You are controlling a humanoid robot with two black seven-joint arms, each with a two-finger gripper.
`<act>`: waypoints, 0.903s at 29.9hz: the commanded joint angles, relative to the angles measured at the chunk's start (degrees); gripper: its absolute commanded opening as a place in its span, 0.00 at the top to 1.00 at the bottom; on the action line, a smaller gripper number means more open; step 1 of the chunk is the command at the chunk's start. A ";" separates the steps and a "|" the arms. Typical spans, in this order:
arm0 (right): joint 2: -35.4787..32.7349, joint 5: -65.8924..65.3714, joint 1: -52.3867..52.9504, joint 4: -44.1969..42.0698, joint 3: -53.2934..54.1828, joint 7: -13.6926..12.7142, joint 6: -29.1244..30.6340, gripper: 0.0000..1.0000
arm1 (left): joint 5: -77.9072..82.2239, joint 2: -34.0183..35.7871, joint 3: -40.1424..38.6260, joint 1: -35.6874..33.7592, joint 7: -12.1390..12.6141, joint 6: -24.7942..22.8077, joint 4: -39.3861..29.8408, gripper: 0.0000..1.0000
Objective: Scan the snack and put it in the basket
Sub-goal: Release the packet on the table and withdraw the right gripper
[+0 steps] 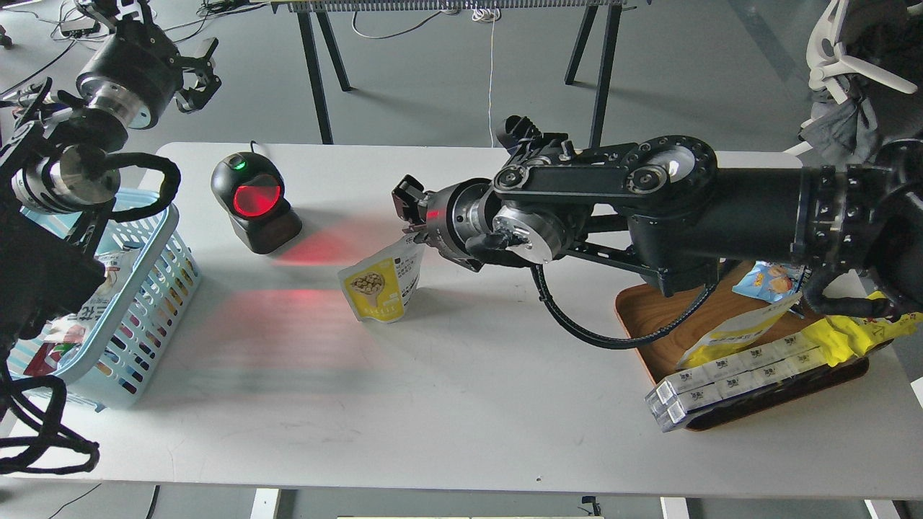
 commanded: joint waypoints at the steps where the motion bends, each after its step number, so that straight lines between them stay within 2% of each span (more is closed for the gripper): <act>1: 0.02 -0.01 -0.04 -0.37 0.73 0.00 0.00 0.27 | 0.00 0.00 0.00 0.00 0.00 0.00 0.01 0.00; 4: -0.33 -0.01 -0.04 -0.55 2.22 0.00 0.09 0.06 | 0.09 0.00 0.00 0.00 0.00 0.00 0.01 0.00; 5: -0.51 -0.01 -0.04 -0.72 3.01 0.00 0.18 0.05 | 0.00 0.08 0.00 0.00 0.00 0.00 0.01 0.00; 8: -1.38 -0.01 0.04 -1.16 5.47 0.00 0.88 0.04 | 0.09 0.26 0.00 0.00 0.17 -0.18 0.01 0.00; 17: -13.76 0.17 0.57 0.24 13.90 0.00 5.80 0.03 | 1.06 3.85 1.92 -0.44 0.70 -1.05 -1.48 0.00; 21: -20.62 0.17 -1.18 -0.02 20.05 0.00 8.78 0.04 | 1.06 10.61 5.35 -0.62 0.70 -3.61 -7.18 0.00; 24: -24.67 0.16 -5.48 -0.20 25.41 0.66 9.67 0.04 | 2.37 15.01 8.25 -0.62 0.70 -2.03 -11.84 0.00; 27: -28.36 0.17 -11.80 0.07 33.22 1.19 11.24 0.04 | 8.59 22.21 8.96 -0.44 0.70 -0.88 -18.34 0.00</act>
